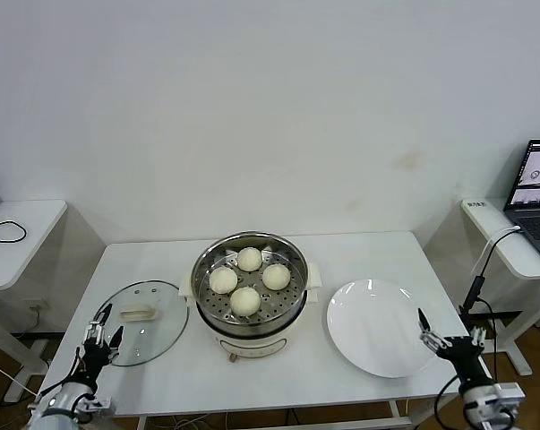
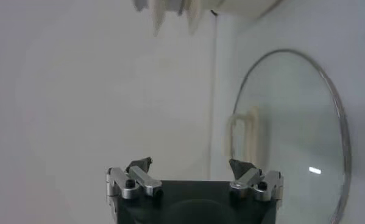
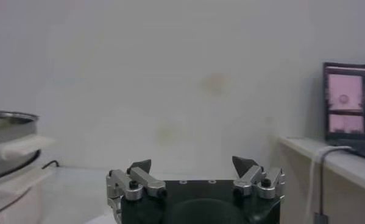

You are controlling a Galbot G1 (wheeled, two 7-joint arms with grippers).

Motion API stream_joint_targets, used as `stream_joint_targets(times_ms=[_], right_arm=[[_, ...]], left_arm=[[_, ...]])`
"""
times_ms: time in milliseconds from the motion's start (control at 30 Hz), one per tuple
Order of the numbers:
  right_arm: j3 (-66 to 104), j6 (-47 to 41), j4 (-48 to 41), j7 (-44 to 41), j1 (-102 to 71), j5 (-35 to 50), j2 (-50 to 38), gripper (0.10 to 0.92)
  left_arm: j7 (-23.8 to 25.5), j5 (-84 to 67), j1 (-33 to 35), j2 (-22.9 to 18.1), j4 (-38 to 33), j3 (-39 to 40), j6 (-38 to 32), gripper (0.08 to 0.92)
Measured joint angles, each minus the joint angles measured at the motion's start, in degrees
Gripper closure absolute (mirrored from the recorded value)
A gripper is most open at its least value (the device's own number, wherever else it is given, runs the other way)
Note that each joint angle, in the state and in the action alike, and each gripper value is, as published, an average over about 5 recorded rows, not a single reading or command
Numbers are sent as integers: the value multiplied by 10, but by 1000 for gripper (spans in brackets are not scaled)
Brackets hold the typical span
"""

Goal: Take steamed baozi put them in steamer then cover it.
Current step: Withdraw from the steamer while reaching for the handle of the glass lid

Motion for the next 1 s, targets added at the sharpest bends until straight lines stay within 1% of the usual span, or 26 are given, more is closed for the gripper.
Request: stream_joint_targets(times_ms=[500, 1000], right_arm=[[23, 2, 6, -4, -28, -6, 21, 203], [21, 10, 2, -9, -43, -13, 38, 203]], left_arm=[[-1, 29, -102, -2, 91, 56, -7, 177], [0, 39, -166, -4, 158, 77, -6, 177]])
